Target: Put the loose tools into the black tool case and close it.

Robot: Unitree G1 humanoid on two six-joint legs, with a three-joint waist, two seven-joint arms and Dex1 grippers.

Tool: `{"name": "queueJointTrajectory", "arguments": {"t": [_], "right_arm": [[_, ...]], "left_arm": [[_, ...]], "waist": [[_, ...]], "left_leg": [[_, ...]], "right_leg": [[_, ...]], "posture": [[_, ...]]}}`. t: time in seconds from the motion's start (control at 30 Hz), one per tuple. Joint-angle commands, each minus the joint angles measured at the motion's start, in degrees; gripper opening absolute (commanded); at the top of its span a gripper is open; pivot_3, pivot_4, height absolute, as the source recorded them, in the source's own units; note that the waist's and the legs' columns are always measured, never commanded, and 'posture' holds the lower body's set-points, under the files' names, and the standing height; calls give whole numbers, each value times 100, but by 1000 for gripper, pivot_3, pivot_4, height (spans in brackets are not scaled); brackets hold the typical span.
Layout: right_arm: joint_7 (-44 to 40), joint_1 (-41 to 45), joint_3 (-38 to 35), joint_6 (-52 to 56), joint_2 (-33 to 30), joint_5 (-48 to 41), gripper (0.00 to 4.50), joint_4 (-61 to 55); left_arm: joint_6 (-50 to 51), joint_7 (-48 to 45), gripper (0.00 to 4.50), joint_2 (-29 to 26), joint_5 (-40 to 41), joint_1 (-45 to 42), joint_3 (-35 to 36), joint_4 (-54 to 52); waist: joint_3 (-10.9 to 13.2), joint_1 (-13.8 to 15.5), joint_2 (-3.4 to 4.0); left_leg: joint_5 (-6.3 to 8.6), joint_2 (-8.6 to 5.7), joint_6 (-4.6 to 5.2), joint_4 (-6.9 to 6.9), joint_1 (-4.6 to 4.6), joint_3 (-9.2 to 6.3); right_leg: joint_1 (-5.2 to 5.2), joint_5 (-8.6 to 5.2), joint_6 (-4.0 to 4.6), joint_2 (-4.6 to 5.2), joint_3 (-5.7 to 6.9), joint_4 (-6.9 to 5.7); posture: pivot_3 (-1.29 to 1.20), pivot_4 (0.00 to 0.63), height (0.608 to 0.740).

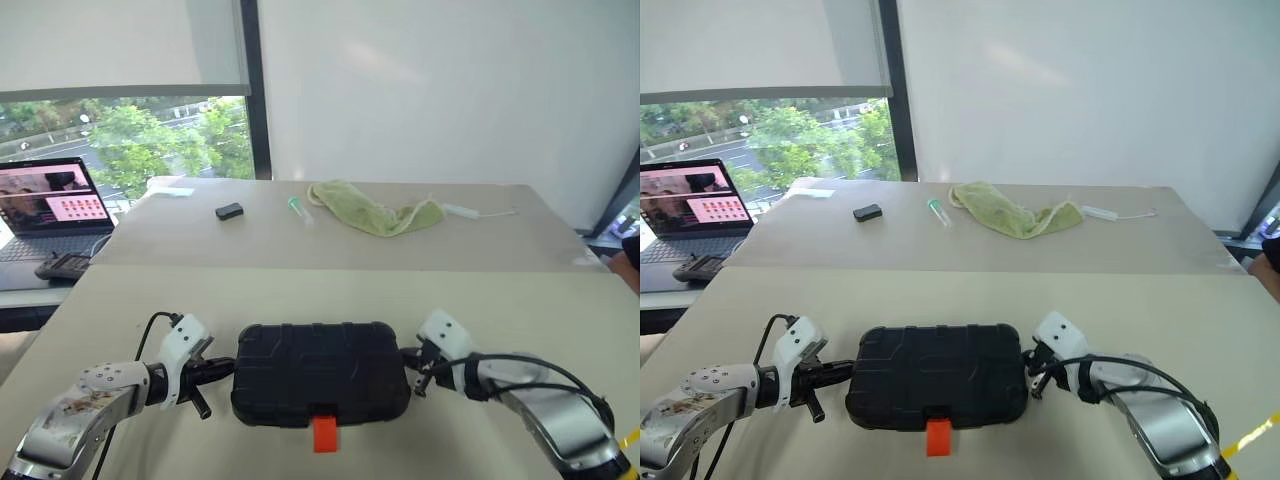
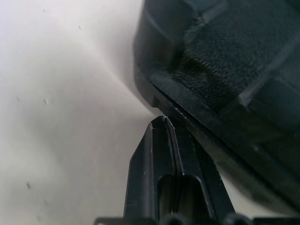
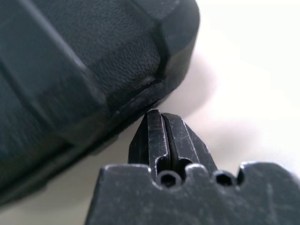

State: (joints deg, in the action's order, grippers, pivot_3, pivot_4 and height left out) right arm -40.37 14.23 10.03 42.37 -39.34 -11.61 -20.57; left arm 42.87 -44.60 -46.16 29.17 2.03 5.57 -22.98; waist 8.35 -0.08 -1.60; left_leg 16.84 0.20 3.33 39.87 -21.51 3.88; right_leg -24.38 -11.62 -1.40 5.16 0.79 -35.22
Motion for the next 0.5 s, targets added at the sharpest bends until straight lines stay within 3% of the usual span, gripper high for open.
{"name": "queueJointTrajectory", "arguments": {"t": [0.03, 0.17, 0.3, 0.4, 0.5], "right_arm": [[-291, 1189, 605, -887, 397, 452, 0, 1157], [-488, 1602, 724, -1574, 315, 927, 0, 2236], [-620, 1454, 291, -1569, -81, 934, 0, 2116], [-656, 853, -456, -937, -337, 423, 0, 1176], [-644, -71, -1284, -267, -379, -257, 0, -96]], "left_arm": [[332, 464, 66, 540, 338, -60, -42, -568], [235, 1037, 66, 1054, 199, -180, 574, -147], [169, 1047, 66, 1298, 843, -791, 1419, 142], [550, 334, 66, 1023, 1556, -1433, 1309, 12], [684, -353, 66, 715, 1597, -1940, 527, 58]], "waist": [[0, -13, 4], [-2, 60, 1], [-2, 104, -7], [-3, 95, -2], [-5, 129, 7]], "left_leg": [[0, -4, 0, -2, -1, 0], [-1, -14, 0, 0, -1, -10], [-7, -19, -2, 5, -6, -24], [-15, -21, -12, 15, -38, -40], [-33, -26, -43, 14, -64, -44]], "right_leg": [[0, 1, -1, 2, 0, 1], [11, 5, -6, 8, 8, 4], [13, 7, -7, 19, 16, -2], [-1, 11, -5, 27, 33, 1], [-14, 10, -8, 30, 41, 9]], "posture": [[0, 150, 740], [0, 150, 740], [0, 150, 740], [0, 150, 740], [0, 150, 740]]}}
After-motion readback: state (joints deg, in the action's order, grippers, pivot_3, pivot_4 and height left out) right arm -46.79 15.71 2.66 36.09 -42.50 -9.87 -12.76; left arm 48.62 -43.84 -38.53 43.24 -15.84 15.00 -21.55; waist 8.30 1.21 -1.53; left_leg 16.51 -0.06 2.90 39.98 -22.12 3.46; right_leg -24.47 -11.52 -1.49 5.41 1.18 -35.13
